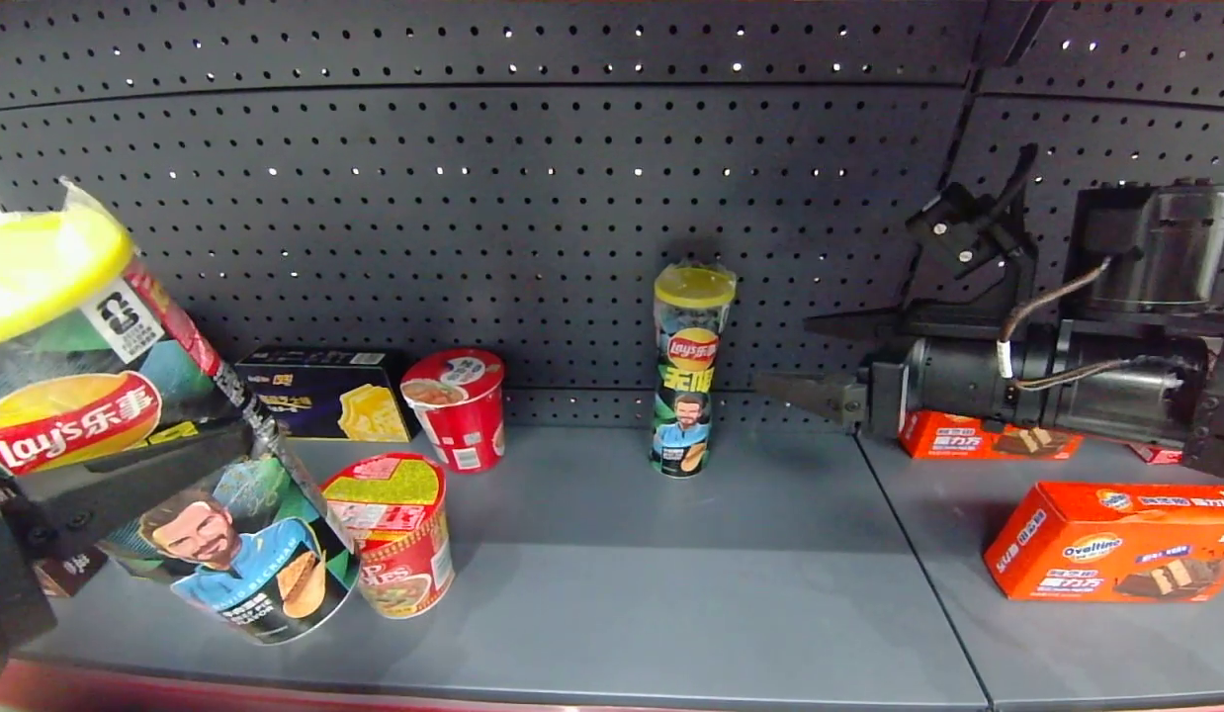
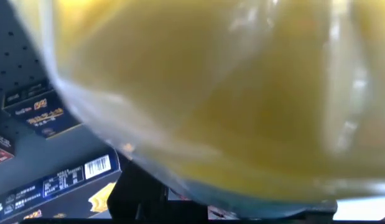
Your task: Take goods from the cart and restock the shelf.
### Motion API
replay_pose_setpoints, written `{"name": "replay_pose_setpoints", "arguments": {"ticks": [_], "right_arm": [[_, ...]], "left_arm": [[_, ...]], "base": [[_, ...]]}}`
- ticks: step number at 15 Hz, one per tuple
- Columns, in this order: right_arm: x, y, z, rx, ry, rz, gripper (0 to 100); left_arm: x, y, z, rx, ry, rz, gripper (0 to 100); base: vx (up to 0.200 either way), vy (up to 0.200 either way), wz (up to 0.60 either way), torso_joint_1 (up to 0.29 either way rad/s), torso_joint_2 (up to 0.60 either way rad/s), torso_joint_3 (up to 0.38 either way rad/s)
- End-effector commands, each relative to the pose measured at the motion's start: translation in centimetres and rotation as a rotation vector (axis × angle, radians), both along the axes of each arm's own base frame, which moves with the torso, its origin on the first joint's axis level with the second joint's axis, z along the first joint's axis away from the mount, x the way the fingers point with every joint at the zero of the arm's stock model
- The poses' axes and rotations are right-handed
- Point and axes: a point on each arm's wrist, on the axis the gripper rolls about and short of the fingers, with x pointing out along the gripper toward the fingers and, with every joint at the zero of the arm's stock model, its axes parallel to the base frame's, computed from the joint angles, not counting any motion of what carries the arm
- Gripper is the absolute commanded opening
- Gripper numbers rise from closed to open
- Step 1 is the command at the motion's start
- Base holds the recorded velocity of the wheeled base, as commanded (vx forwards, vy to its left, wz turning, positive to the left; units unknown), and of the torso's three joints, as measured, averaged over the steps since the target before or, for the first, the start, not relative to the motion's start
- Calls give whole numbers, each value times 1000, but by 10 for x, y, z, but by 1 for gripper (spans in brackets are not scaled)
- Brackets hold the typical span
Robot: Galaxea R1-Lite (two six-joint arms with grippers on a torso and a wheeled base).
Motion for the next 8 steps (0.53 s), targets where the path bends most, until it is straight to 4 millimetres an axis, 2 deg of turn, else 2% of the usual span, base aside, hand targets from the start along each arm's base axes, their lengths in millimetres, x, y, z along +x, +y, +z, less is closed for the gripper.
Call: {"name": "replay_pose_setpoints", "arguments": {"ticks": [1, 8], "right_arm": [[13, 7, -17, -10, 33, 38, 100], [43, 14, -50, -31, 49, 145, 100]], "left_arm": [[5, -1, 0, 4, 11, 7, 0], [6, 1, 4, -2, -8, 27, 0]], "base": [[0, 0, 0, 0, 0, 0], [0, 0, 0, 0, 0, 0]]}}
